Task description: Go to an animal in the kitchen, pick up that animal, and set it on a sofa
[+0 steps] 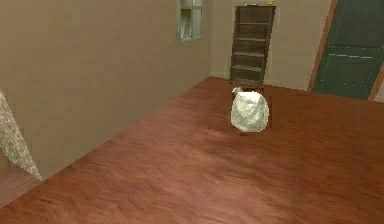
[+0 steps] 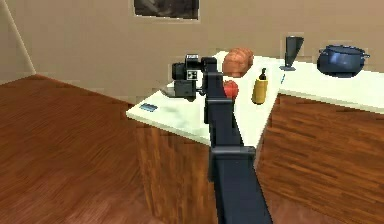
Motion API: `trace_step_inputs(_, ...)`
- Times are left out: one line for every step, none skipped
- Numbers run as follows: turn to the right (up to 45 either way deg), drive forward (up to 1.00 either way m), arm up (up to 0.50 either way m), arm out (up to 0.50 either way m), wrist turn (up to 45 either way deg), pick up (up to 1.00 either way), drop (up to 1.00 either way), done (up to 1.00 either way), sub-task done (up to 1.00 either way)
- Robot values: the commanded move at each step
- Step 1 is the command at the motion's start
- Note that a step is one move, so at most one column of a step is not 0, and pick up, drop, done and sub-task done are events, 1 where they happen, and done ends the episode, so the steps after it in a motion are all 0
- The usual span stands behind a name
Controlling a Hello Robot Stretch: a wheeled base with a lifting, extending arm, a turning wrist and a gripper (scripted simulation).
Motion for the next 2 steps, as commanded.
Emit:
trace_step_inputs(0.0,0.0,0.04,0.0,0.0,0.0,0.0,0.0,0.0)
trace_step_inputs(0.0,0.0,0.0,0.0,-45.0,0.0,0.0,0.0,0.0)
